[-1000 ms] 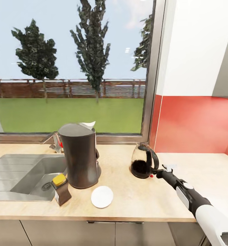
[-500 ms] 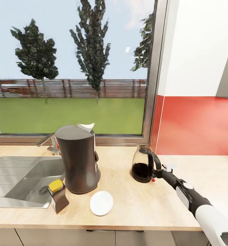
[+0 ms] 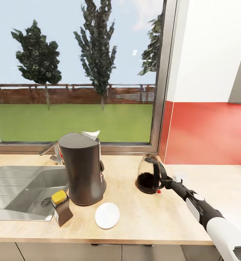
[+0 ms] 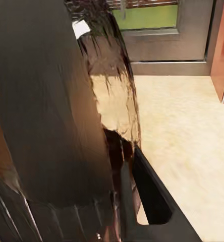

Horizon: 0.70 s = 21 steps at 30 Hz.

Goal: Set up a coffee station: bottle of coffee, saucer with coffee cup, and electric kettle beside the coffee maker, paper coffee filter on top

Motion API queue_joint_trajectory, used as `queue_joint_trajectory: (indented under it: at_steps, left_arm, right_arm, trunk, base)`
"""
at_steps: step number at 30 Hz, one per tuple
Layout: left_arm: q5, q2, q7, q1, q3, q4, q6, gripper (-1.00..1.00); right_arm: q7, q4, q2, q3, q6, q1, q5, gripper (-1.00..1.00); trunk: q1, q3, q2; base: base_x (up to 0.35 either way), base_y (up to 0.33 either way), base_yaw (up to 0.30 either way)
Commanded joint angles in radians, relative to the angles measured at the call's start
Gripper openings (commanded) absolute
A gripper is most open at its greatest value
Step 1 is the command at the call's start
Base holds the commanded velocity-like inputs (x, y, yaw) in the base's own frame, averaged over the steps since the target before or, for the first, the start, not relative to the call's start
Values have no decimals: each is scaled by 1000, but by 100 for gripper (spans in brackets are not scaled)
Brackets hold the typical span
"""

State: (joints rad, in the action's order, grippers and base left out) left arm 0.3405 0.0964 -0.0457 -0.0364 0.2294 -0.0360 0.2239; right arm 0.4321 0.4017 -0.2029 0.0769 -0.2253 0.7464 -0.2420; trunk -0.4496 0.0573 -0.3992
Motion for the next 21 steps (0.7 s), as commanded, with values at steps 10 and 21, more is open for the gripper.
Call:
queue_joint_trajectory:
  at_steps: [10,21]
  left_arm:
    - [11,0,-5,0,7,1,3,100]
    - [10,3,-4,0,4,1,0,100]
  right_arm:
    - [0,-1,-1,7,-3,1,-11,-100]
    - [-1,80,-1,6,-3,1,-11,-100]
  trunk:
    - [0,0,-1]
    - [0,0,-1]
  base:
    - [0,0,0]
    - [0,0,0]
